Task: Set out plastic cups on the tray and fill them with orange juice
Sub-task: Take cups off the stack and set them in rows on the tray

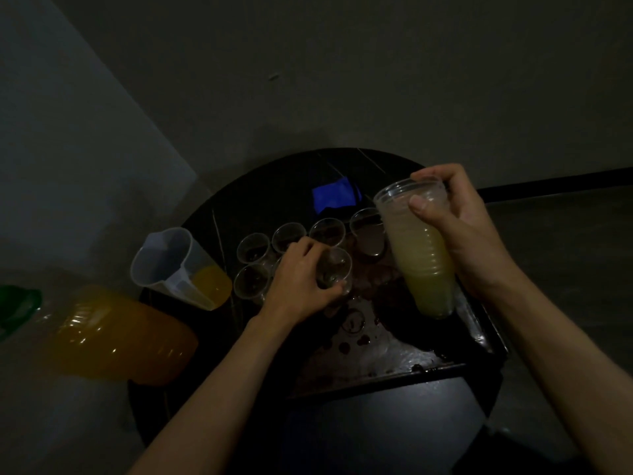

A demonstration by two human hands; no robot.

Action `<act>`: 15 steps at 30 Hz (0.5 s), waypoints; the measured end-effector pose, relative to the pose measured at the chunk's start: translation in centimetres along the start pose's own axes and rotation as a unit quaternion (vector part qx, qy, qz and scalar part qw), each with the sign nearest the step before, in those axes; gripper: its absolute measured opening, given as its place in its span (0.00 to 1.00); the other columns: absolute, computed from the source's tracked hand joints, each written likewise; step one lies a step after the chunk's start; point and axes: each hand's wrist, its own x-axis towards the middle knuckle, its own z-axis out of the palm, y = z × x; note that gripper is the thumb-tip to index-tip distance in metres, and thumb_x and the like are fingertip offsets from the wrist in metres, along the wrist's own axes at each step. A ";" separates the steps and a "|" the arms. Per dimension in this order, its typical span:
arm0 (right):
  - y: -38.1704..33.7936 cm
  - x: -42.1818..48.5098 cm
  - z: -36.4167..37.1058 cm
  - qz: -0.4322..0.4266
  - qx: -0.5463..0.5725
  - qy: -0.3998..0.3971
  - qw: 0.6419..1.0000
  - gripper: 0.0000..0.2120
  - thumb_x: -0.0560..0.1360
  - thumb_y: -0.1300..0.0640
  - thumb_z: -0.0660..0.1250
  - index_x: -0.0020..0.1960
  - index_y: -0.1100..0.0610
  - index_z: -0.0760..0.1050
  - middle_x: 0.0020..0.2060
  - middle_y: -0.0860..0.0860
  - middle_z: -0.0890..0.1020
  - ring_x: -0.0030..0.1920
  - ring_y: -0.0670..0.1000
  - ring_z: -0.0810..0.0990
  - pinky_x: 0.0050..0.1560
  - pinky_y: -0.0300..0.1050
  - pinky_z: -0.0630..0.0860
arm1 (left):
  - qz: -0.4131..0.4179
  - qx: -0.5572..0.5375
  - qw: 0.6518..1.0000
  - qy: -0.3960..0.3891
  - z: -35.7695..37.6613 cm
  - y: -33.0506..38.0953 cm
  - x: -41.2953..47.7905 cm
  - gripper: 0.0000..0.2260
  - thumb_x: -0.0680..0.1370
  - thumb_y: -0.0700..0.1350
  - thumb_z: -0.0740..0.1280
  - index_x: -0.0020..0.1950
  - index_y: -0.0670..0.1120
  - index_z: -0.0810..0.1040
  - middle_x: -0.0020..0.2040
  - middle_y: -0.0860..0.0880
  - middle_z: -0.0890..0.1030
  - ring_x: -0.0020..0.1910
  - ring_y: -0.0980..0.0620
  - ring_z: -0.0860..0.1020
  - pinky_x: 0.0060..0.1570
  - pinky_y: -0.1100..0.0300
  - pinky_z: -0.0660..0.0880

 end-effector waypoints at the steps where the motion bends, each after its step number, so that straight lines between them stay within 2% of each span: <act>1: 0.0 0.0 0.0 -0.001 0.002 0.000 1.000 0.20 0.71 0.48 0.71 0.61 0.48 0.71 0.54 0.47 0.80 0.50 0.45 0.83 0.40 0.40 0.79 | 0.003 0.000 1.000 0.005 0.0 0.0 0.0 0.27 0.69 0.56 0.78 0.63 0.47 0.77 0.61 0.50 0.73 0.57 0.53 0.70 0.58 0.56 0.72; 6: 0.1 0.0 -0.1 0.003 0.003 -0.006 1.000 0.21 0.71 0.47 0.71 0.62 0.48 0.71 0.56 0.49 0.79 0.50 0.45 0.83 0.39 0.40 0.80 | 0.001 -0.009 0.999 0.033 -0.4 0.5 0.2 0.27 0.72 0.61 0.75 0.65 0.48 0.76 0.63 0.52 0.72 0.60 0.55 0.70 0.58 0.60 0.71; 8: 0.2 0.1 -0.1 0.008 0.005 -0.006 1.000 0.21 0.70 0.46 0.72 0.61 0.47 0.72 0.57 0.51 0.80 0.51 0.47 0.84 0.40 0.41 0.80 | -0.001 -0.070 0.994 0.086 -1.6 1.8 0.9 0.21 0.76 0.58 0.72 0.64 0.48 0.77 0.60 0.52 0.74 0.58 0.58 0.74 0.57 0.61 0.74; 10: 0.3 0.2 -0.2 0.020 0.006 -0.006 1.000 0.24 0.67 0.42 0.74 0.60 0.46 0.72 0.57 0.50 0.80 0.52 0.48 0.84 0.41 0.42 0.80 | 0.010 -0.189 0.976 0.110 -3.4 4.2 2.3 0.16 0.79 0.54 0.69 0.62 0.46 0.79 0.58 0.52 0.77 0.55 0.61 0.77 0.55 0.64 0.75; 13: 0.1 0.1 -0.1 0.034 0.014 0.003 0.999 0.28 0.63 0.39 0.76 0.59 0.47 0.72 0.51 0.44 0.83 0.49 0.48 0.85 0.40 0.42 0.80 | 0.042 -0.332 0.942 0.025 -6.6 8.1 4.5 0.20 0.78 0.56 0.65 0.63 0.44 0.80 0.57 0.50 0.81 0.56 0.59 0.79 0.56 0.63 0.75; 15: -0.3 0.0 -0.2 0.026 0.014 0.007 1.000 0.29 0.65 0.40 0.76 0.60 0.51 0.71 0.48 0.41 0.84 0.48 0.46 0.85 0.39 0.39 0.80 | 0.063 -0.325 0.943 -0.046 -7.8 10.0 5.7 0.20 0.78 0.57 0.66 0.62 0.45 0.81 0.54 0.51 0.82 0.53 0.57 0.80 0.54 0.61 0.76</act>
